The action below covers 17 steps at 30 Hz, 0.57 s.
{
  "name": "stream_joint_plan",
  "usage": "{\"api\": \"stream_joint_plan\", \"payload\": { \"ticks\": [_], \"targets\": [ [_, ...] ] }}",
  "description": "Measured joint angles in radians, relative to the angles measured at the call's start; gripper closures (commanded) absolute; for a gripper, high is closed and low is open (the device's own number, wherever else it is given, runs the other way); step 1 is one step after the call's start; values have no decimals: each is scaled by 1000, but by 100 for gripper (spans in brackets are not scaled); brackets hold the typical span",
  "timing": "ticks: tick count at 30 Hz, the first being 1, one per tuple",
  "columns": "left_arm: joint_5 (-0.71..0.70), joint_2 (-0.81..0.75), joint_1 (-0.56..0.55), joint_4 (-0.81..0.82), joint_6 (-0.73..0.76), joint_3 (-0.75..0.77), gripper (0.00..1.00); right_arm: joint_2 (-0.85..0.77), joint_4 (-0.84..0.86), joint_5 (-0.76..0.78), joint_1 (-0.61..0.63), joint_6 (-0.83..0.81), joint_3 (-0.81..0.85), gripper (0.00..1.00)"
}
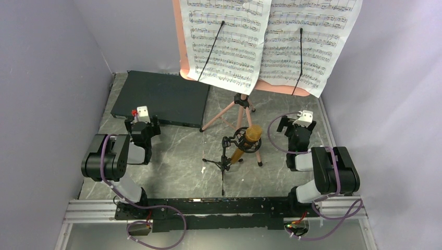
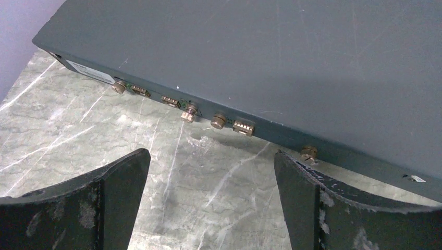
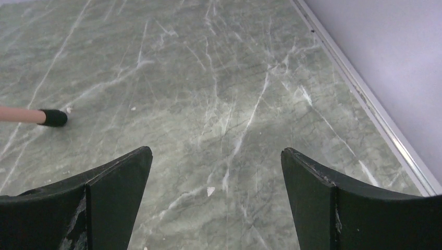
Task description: Set up the instrument practice props
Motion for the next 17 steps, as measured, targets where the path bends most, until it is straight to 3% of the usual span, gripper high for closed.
{"api": "stream_joint_plan", "payload": {
  "ticks": [17],
  "targets": [
    [0, 0, 0, -2, -1, 0, 6, 3, -34, -30, 0, -8, 0, 0]
  ]
}}
